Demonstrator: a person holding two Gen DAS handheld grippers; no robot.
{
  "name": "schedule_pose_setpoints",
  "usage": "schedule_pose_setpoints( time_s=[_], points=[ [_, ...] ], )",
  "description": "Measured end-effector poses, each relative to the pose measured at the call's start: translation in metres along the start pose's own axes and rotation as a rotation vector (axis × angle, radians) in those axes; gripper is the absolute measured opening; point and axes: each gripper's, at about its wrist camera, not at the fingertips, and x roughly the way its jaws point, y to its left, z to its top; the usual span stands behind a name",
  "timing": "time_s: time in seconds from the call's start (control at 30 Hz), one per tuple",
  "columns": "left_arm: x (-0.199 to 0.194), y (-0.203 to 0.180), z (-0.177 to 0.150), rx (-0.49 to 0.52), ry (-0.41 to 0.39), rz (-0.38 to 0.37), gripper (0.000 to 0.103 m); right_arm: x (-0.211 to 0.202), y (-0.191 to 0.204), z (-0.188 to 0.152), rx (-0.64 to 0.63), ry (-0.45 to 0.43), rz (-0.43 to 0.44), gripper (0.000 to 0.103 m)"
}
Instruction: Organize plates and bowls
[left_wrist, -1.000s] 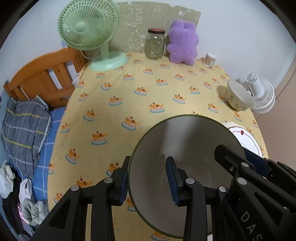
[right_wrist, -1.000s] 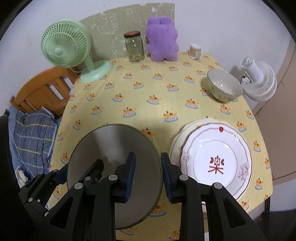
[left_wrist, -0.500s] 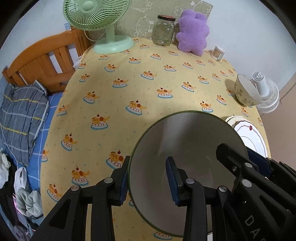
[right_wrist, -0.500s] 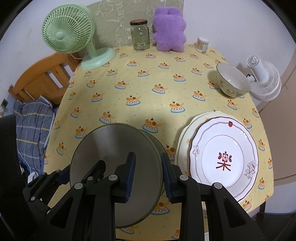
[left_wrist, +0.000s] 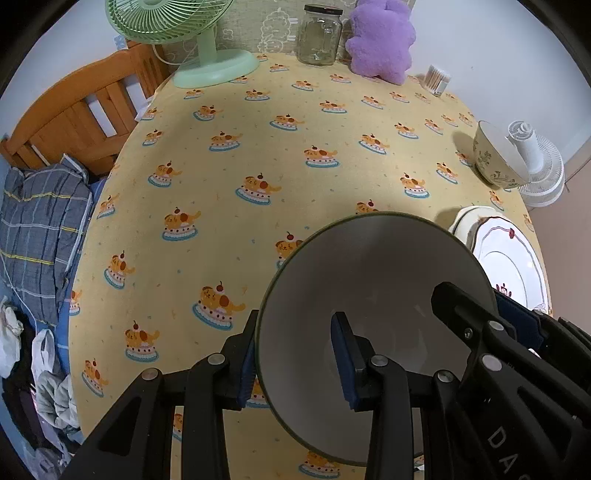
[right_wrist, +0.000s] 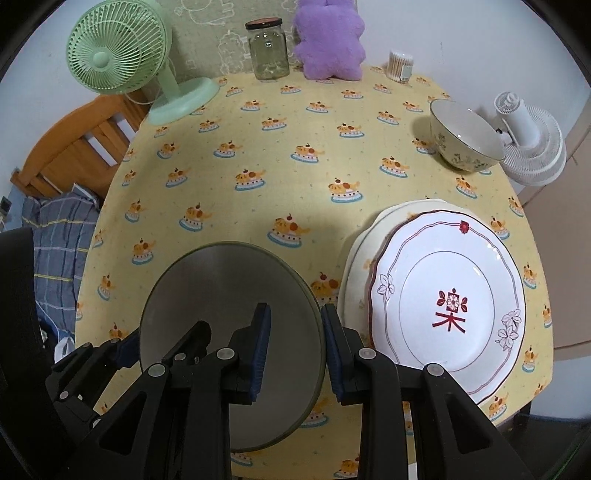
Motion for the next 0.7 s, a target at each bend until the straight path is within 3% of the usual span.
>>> schedule_pose_setpoints(
  time_s=[0.43,0.7],
  points=[
    [0.004,-0.010,0.007,0.050,-0.018,0.069,0.036,0.010,-0.012,0.004,0.015,-0.040,0.065,0.032],
    [0.000,-0.011,0.001,0.051,-0.005,0.041,0.051,0.002,-0.014,-0.003,0.013,-0.048,0.098,0.033]
  ],
)
